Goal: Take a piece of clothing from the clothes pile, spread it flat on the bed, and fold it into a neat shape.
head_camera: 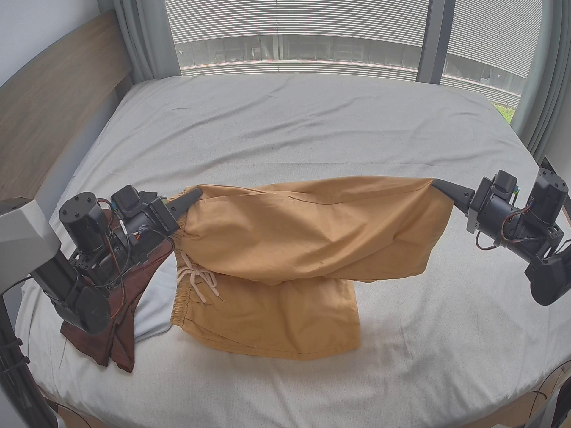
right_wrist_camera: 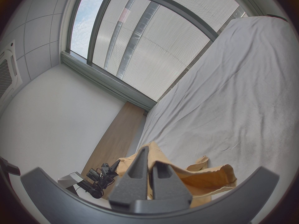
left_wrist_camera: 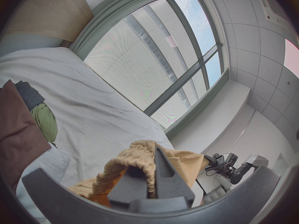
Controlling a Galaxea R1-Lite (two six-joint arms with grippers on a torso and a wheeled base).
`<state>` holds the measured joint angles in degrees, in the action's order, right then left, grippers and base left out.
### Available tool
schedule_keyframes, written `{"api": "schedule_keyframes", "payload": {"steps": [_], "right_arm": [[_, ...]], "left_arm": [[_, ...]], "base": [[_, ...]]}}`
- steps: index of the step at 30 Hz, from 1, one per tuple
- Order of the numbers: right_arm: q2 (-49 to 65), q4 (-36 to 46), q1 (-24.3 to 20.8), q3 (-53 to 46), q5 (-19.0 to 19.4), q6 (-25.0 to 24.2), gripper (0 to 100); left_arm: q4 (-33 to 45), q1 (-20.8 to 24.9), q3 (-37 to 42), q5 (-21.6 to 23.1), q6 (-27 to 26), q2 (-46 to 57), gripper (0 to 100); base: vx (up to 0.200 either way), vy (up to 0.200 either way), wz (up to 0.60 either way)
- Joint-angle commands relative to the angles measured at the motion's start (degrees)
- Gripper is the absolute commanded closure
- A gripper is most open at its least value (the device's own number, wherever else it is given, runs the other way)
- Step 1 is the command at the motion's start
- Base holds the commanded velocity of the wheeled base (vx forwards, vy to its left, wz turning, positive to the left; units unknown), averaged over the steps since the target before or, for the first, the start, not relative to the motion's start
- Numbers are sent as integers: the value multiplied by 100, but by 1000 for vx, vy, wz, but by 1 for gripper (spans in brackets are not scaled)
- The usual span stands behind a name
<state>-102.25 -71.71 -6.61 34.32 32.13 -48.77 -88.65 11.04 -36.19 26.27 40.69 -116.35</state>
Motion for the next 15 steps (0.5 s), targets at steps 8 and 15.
{"api": "schedule_keyframes", "payload": {"steps": [8, 15], "right_arm": [[-49, -1, 204, 5, 258, -9, 100], [-137, -19, 239, 22, 258, -9, 100]], "left_arm": [[-3, -76, -98, 1, 9, 60, 100], [-12, -199, -195, 1, 18, 68, 100]], "base": [[0, 0, 0], [0, 0, 0]]}}
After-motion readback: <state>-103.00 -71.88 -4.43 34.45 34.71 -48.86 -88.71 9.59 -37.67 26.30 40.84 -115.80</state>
